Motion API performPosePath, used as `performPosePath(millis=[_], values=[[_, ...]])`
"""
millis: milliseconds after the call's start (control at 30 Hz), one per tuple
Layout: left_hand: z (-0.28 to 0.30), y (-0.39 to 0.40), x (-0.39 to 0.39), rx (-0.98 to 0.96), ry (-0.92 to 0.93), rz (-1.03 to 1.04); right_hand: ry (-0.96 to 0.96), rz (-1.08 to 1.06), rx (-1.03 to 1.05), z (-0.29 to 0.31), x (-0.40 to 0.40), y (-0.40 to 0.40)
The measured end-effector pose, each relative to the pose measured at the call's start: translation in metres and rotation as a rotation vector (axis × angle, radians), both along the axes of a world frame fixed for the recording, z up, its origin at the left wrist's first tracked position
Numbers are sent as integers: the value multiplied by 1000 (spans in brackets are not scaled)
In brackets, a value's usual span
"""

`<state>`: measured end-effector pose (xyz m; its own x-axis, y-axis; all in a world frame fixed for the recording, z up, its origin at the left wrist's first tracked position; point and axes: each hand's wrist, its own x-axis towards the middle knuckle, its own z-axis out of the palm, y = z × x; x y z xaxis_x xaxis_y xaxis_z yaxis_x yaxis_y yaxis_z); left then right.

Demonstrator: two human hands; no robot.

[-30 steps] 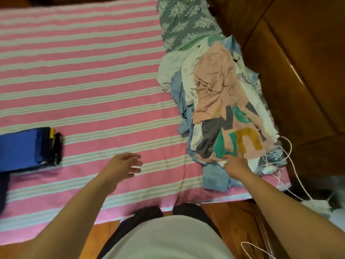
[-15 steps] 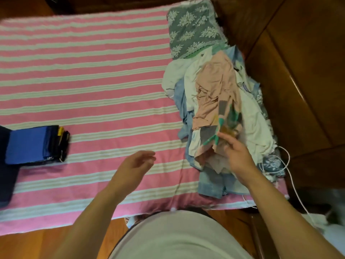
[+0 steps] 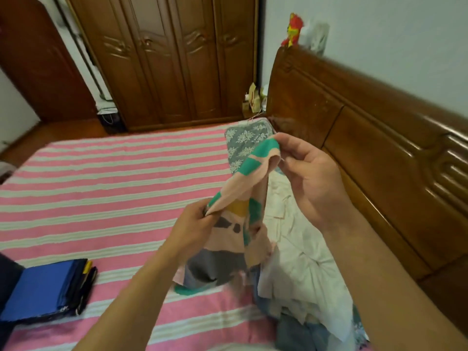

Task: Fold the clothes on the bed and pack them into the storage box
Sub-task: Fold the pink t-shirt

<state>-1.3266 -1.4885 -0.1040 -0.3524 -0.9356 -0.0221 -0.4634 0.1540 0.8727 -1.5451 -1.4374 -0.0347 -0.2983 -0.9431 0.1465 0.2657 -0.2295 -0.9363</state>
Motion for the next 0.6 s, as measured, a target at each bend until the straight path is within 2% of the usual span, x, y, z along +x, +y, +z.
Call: performPosePath(millis=[100,167,233,300,367,433,533,600], values=[[21,-5,34,21,-20,-4,-88,-6,80,3,-9,-7],[36,-9,47,47,21,49,8,-40,265,1,-11,-13],[51,-15,47,98,51,52,410,-45,489,-5,-12,-15],[68,-18,38,73,-49,14,869,69,575,-3,-4,-8],[80,-21,26,-55,-207,-92,1094,238,428,8,19,-5],[92,-22,17,-133,-329,-193,1145,333,191,15,52,-9],[113,-20,14,-237,-438,-241,1289,179,-23,12,78,-24],[127,-17,22,-305,-422,-209,1437,56,-99,16,78,-30]])
